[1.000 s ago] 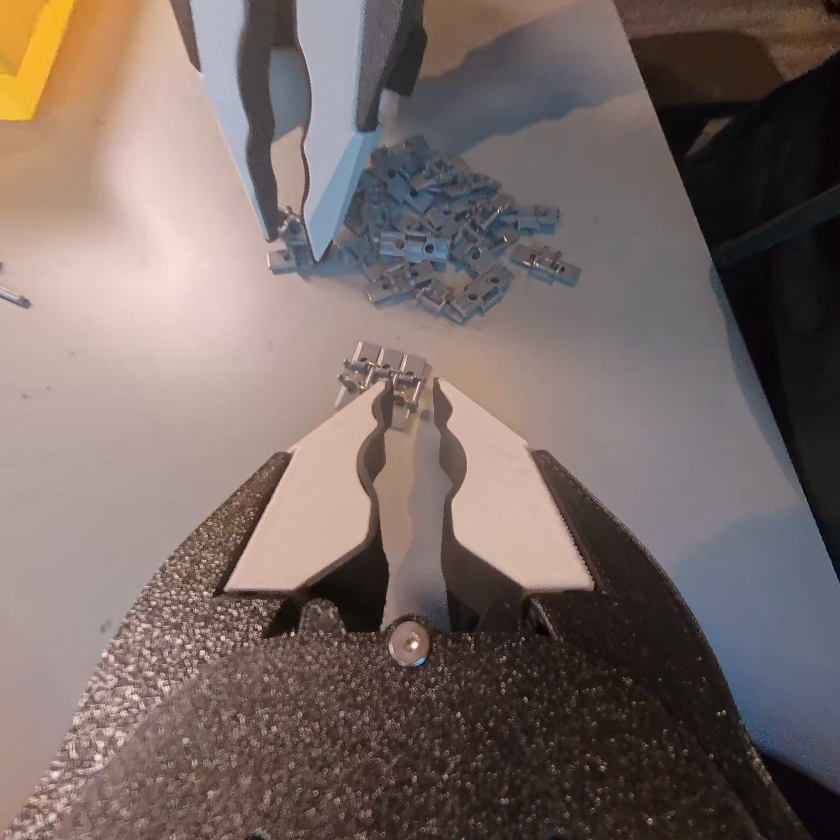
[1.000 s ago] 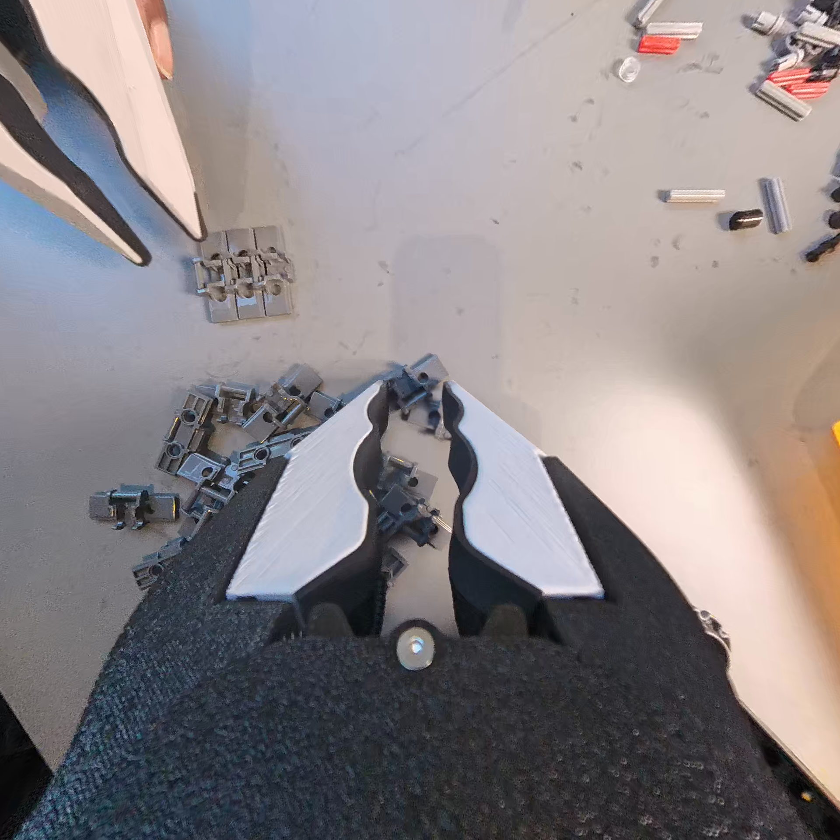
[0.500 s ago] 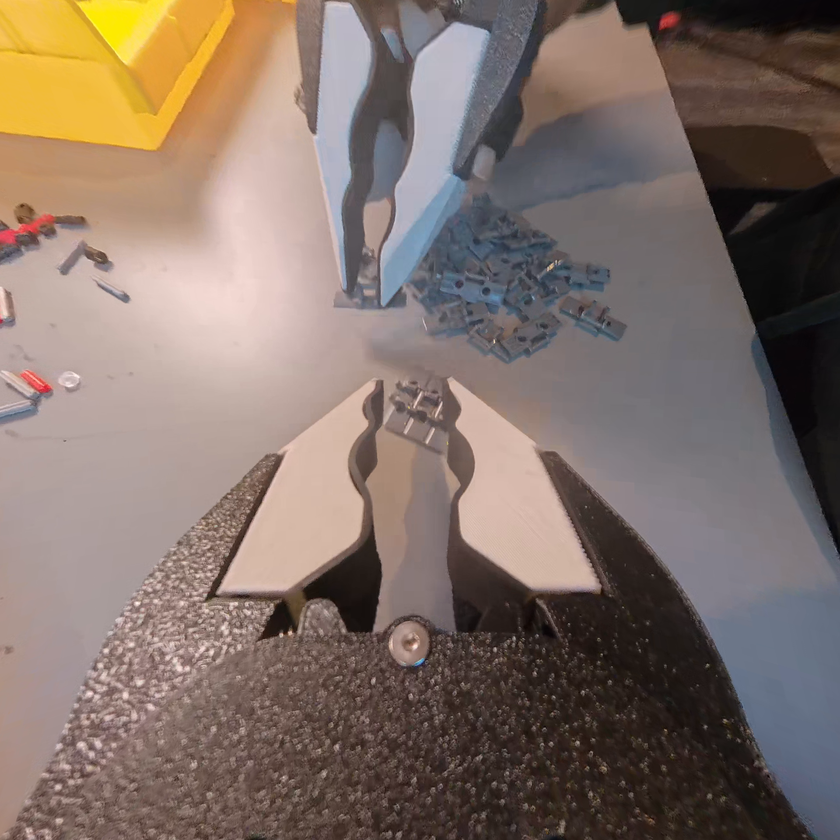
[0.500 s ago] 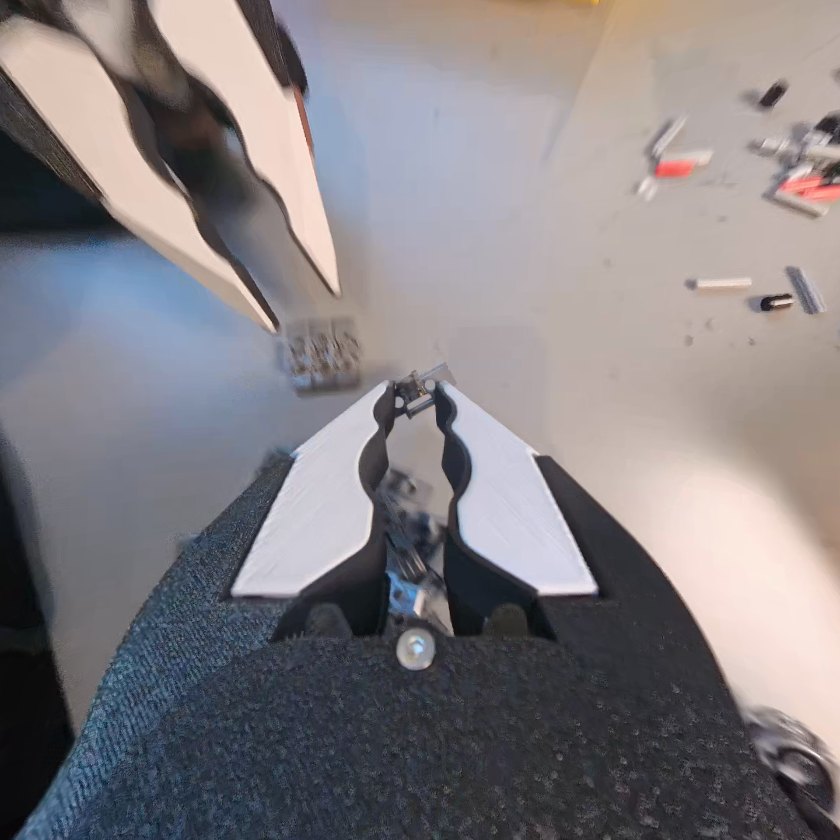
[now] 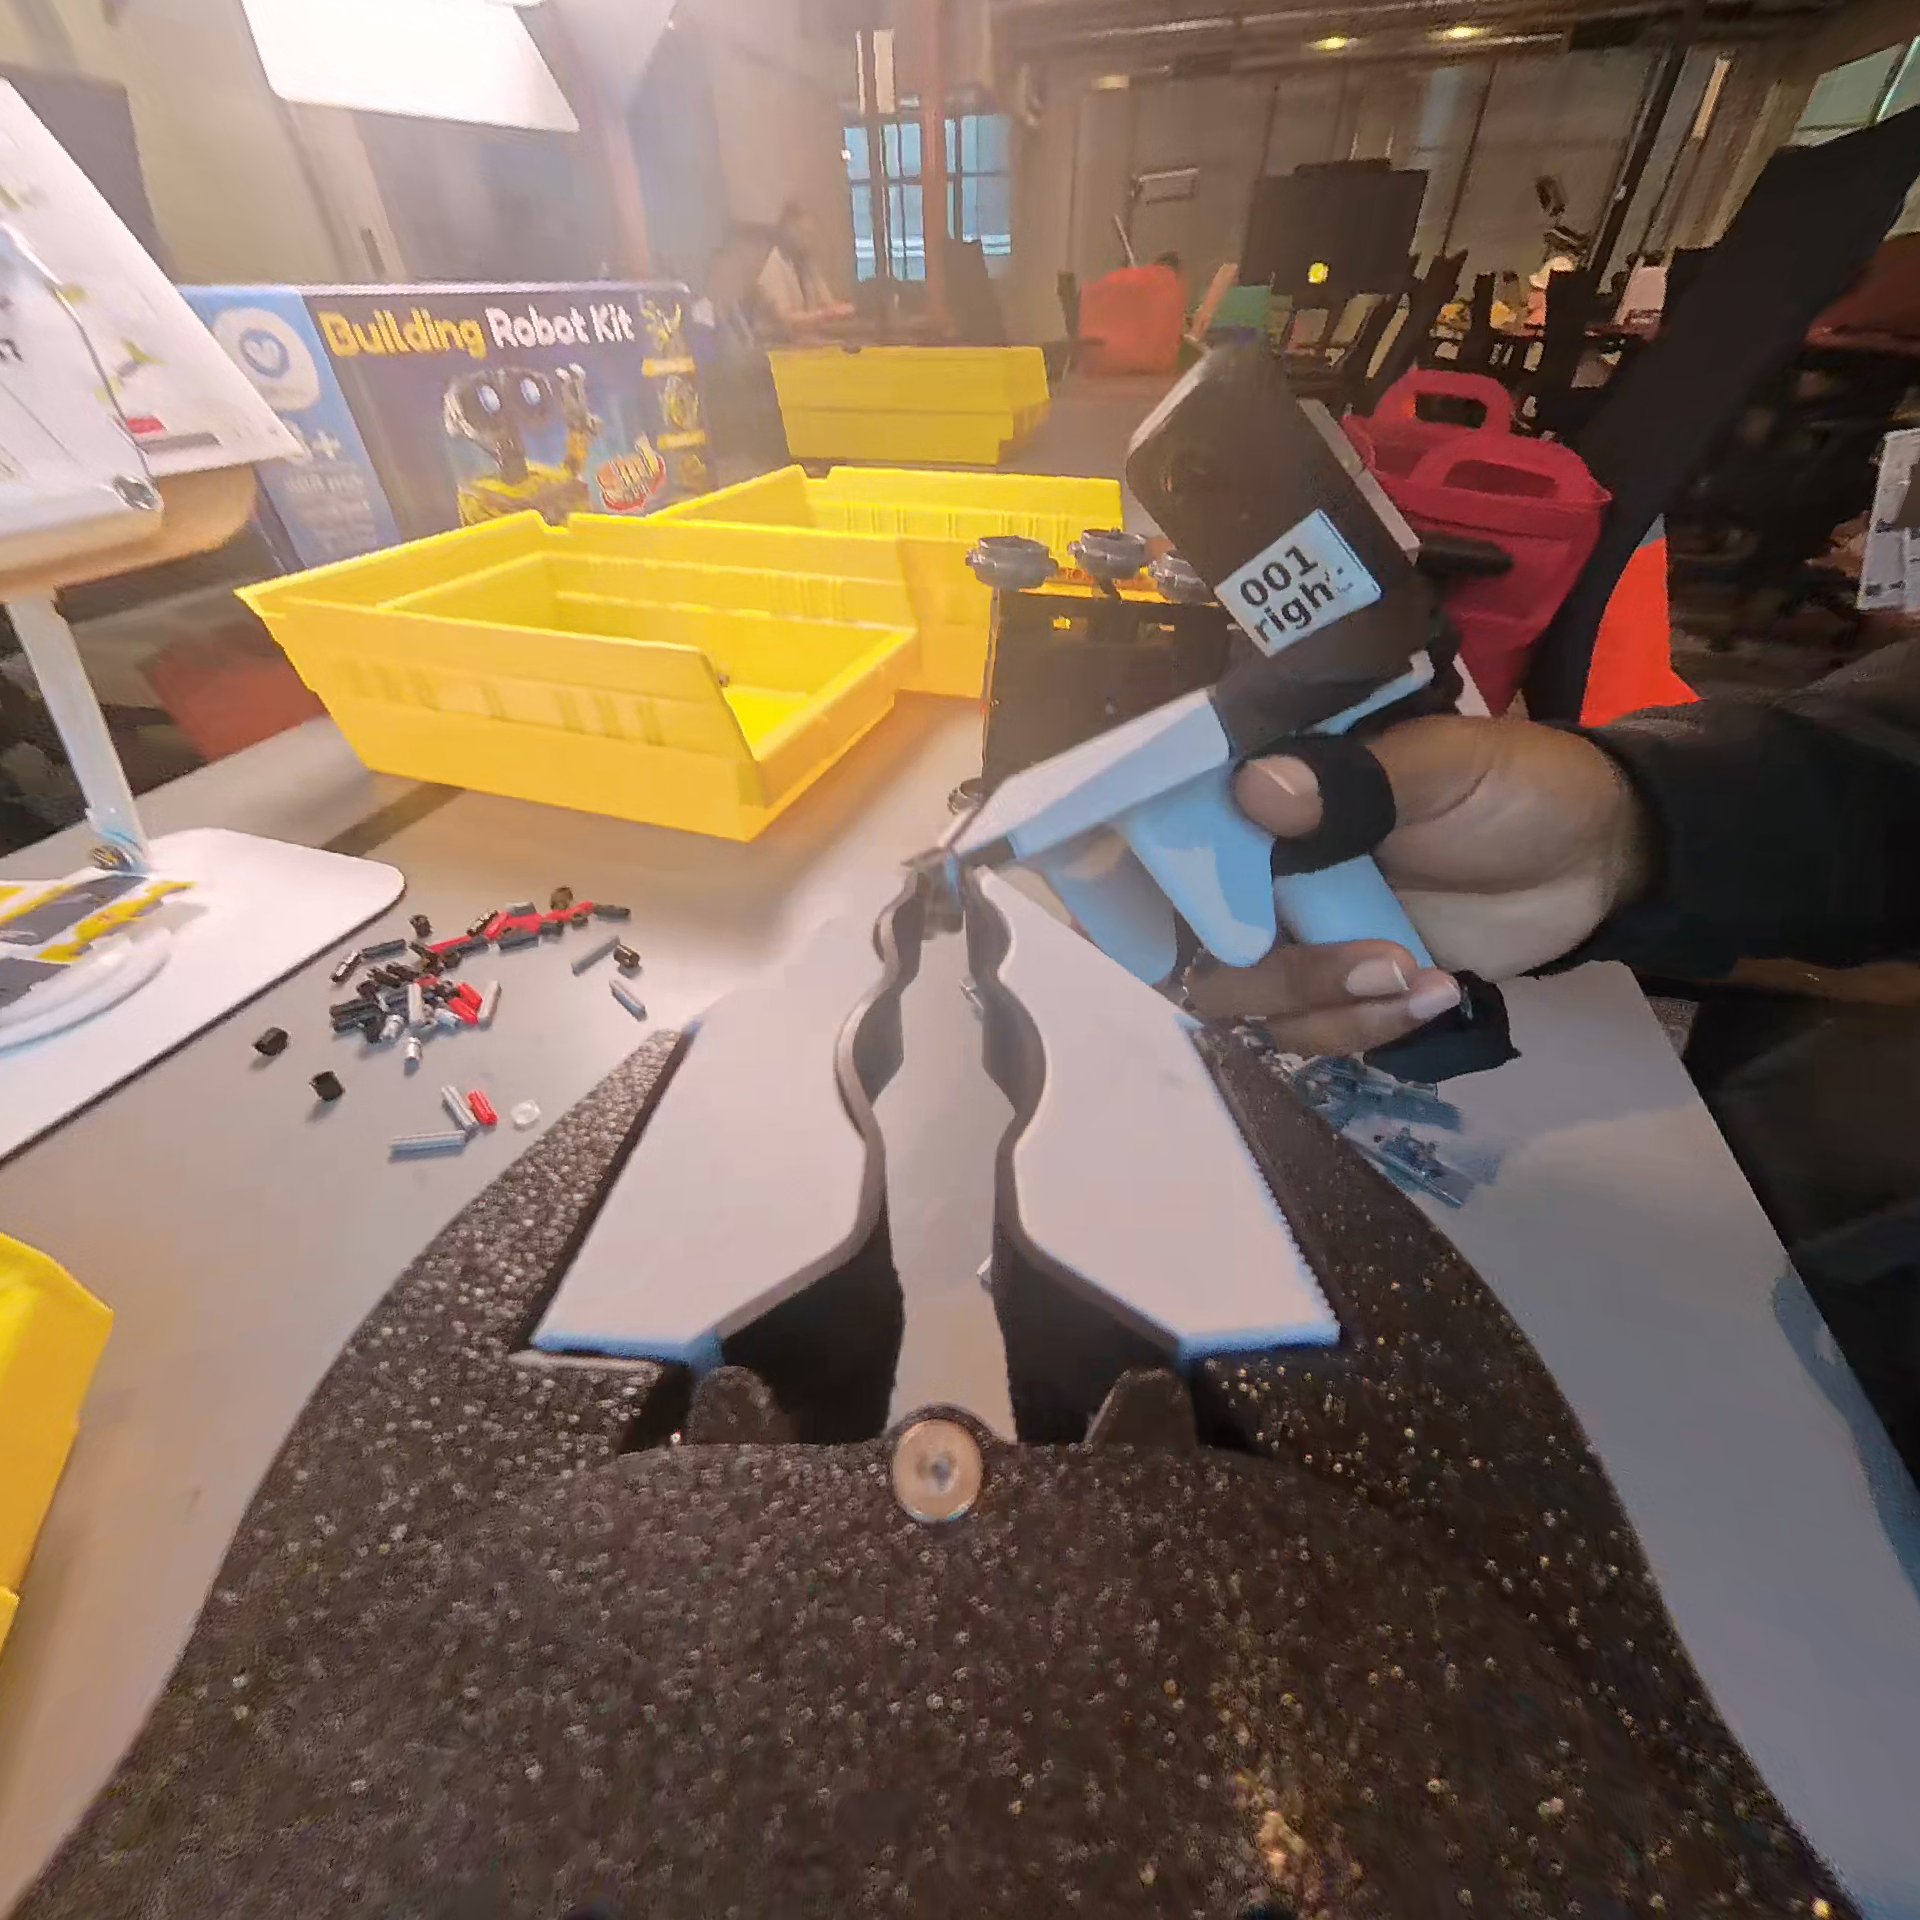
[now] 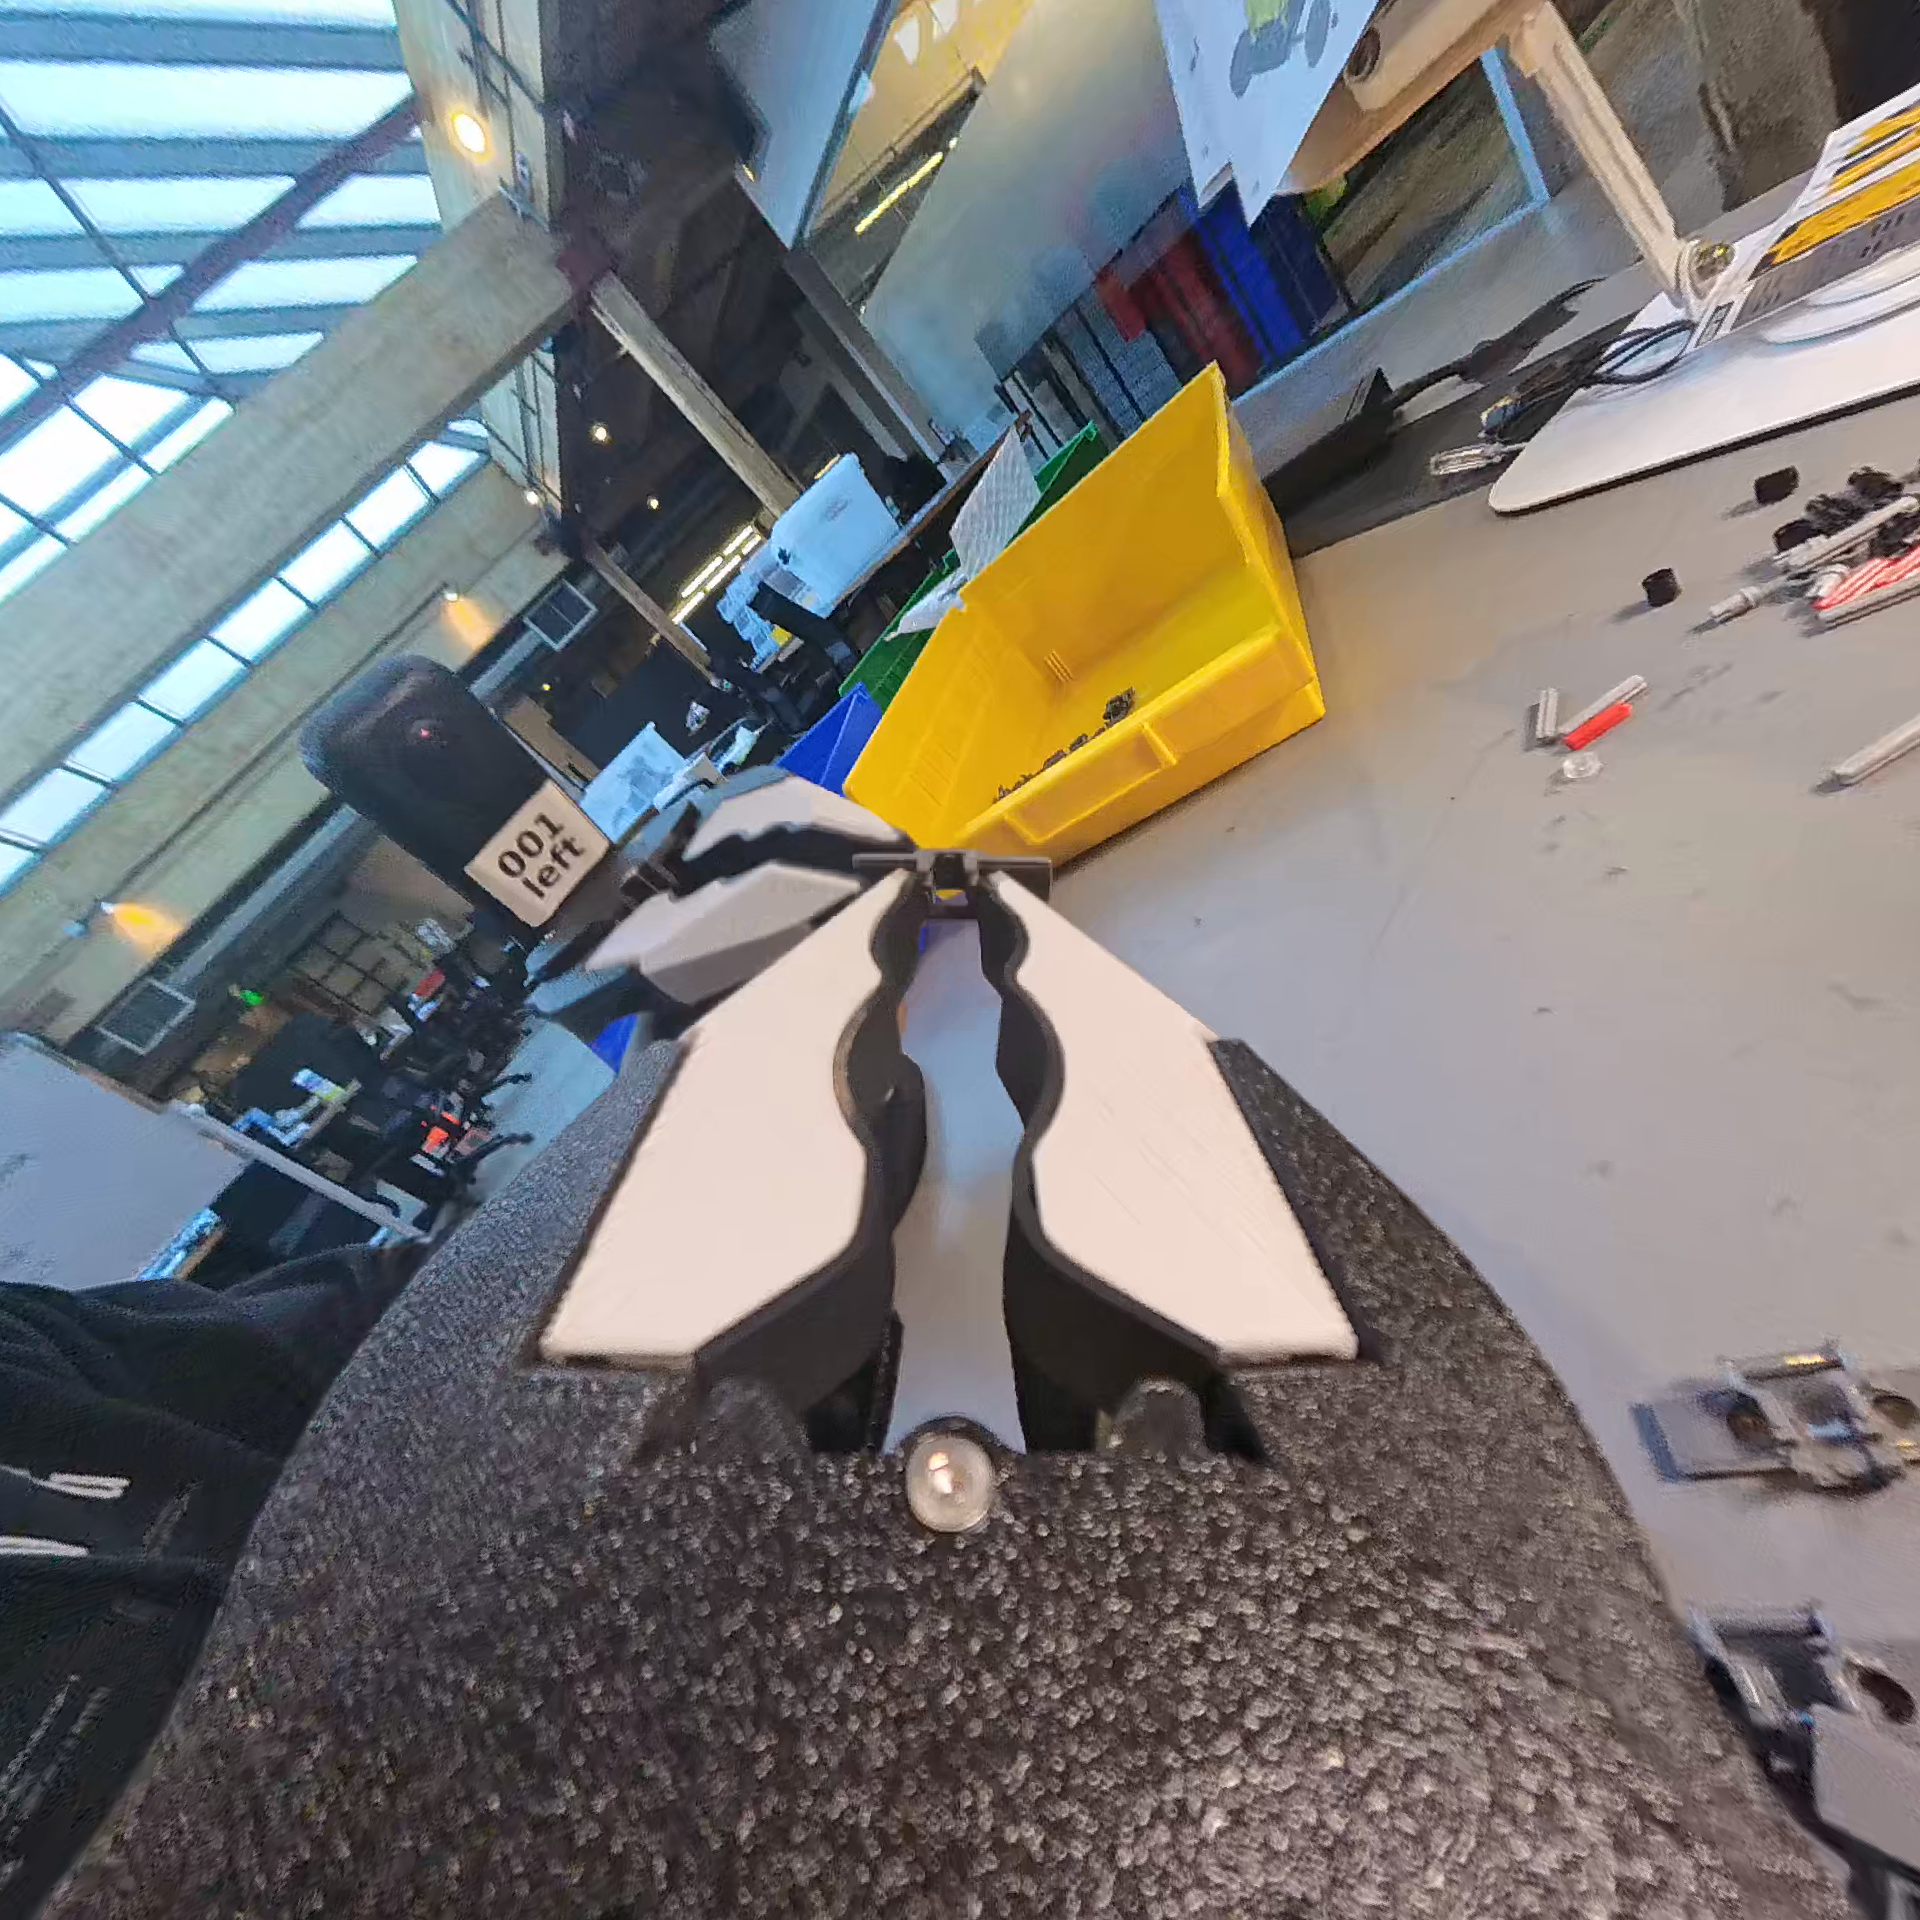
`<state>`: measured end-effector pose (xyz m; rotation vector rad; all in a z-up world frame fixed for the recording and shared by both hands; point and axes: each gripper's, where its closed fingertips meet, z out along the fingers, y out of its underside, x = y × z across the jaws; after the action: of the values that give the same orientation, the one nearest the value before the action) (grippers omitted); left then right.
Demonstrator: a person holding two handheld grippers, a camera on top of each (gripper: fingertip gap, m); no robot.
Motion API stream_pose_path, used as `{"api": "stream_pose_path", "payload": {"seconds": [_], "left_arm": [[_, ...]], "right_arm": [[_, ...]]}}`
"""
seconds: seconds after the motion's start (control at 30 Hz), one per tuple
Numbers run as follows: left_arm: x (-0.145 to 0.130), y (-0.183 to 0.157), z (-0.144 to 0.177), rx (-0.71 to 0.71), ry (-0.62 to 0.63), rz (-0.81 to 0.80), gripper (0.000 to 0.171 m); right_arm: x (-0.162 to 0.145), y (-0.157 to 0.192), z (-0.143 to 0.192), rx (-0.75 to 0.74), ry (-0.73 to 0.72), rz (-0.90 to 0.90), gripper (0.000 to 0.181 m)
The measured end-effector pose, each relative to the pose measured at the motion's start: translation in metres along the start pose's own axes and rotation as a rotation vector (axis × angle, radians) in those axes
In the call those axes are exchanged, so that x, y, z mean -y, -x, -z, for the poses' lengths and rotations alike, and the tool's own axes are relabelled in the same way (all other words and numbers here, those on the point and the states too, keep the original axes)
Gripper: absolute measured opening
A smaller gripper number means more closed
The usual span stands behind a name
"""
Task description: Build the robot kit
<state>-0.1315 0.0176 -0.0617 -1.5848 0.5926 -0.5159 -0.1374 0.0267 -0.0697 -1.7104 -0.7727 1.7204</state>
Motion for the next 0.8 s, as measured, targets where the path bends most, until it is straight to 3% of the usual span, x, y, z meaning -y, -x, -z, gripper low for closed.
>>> {"api": "stream_pose_path", "payload": {"seconds": [0.2,0.33,0.47,0.57,0.8], "left_arm": [[-0.006,-0.010,-0.002,-0.091,0.040,0.032,0.001],[-0.009,-0.014,0.001,-0.176,0.054,0.115,0.000],[-0.020,-0.028,-0.005,-0.270,0.105,0.152,0.000],[-0.025,-0.036,-0.009,-0.309,0.126,0.158,0.000],[-0.025,-0.044,-0.016,-0.262,0.125,0.217,0.000]], "right_arm": [[-0.015,-0.001,0.013,0.010,0.098,0.147,0.005],[-0.019,-0.003,0.029,0.003,0.245,0.458,0.019],[-0.024,-0.001,0.033,0.029,0.372,0.697,0.019],[-0.036,0.000,0.035,0.111,0.480,0.700,0.015],[-0.042,0.003,0.043,0.244,0.542,0.635,0.007]]}}
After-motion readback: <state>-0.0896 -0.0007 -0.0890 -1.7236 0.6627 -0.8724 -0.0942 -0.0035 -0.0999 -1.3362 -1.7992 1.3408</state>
